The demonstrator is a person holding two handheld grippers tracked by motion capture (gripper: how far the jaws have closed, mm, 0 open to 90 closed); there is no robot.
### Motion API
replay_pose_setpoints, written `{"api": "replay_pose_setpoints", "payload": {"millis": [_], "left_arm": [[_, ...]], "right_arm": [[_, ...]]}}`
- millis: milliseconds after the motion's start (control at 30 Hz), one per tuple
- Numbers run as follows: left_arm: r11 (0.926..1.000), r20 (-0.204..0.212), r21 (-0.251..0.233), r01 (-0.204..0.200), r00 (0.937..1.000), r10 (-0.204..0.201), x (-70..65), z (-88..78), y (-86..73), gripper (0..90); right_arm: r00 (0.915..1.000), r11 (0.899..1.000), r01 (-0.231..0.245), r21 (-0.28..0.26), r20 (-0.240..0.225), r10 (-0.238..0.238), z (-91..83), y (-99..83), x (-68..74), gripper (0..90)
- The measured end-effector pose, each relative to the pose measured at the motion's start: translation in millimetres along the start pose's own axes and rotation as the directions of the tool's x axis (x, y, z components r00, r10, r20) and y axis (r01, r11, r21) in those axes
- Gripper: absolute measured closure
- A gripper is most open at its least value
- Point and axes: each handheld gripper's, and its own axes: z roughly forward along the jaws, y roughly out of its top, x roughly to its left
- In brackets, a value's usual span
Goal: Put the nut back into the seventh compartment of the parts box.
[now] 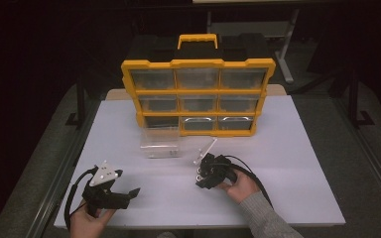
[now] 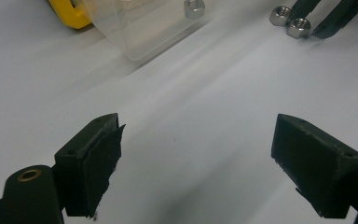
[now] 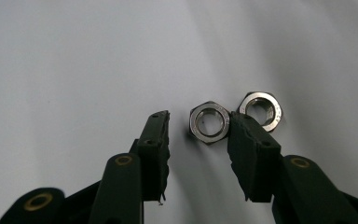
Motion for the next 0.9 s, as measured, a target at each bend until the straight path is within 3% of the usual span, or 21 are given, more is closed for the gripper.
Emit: {"api": "replay_pose_setpoints", "payload": {"millis": [333,500,733,900], "left_arm": [[1.0000,-0.001,-0.001,-0.001,1.0000,0.001,-0.1,0.3,0.0,15.3],[0.9994,0.001,-0.016,0.031,0.9995,-0.030,-2.2,0.7,-0.4,15.3],[0.9996,-0.001,-0.014,0.024,0.9997,-0.024,-1.7,0.5,-0.3,15.3],[0.9998,-0.002,-0.013,0.017,0.9998,-0.017,-0.8,0.9,-0.4,15.2]], "right_arm": [[0.9993,0.999,0.034,0.017,0.018,-0.034,3.1,5.2,1.6,64.1],[0.9986,0.999,0.046,0.026,0.027,-0.047,3.3,6.4,1.2,67.9],[0.9993,0.999,0.033,0.028,-0.020,-0.032,2.5,7.7,-4.9,68.9],[0.9980,1.000,0.023,0.001,-0.058,-0.023,-1.4,7.7,-9.0,69.0]]}}
